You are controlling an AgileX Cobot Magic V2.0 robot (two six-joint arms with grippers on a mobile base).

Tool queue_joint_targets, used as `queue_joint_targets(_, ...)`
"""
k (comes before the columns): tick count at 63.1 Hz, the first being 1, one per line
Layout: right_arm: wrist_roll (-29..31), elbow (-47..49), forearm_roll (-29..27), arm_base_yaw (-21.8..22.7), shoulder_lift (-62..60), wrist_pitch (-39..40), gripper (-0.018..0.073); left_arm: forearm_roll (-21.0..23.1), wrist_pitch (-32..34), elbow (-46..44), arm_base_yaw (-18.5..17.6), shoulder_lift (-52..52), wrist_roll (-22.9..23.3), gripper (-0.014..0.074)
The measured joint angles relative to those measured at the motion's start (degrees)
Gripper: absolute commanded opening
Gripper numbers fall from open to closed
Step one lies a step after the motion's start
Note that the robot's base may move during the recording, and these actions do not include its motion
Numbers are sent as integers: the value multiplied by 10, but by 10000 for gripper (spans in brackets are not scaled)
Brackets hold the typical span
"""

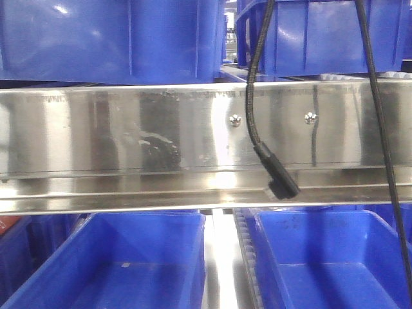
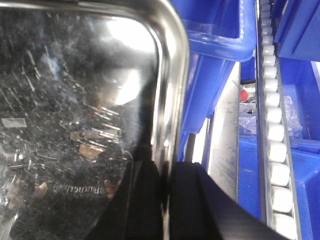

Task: Stack silver trays without gaps
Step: 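Lift the silver tray with both grippers up off the shelf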

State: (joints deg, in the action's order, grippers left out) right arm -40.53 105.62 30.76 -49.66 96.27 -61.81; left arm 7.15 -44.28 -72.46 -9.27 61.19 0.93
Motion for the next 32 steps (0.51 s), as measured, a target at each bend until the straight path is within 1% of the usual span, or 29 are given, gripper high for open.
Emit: queue_joint_targets(32, 0, 0, 0, 0, 0, 0, -78, 0, 0, 0, 0, 0, 0, -17)
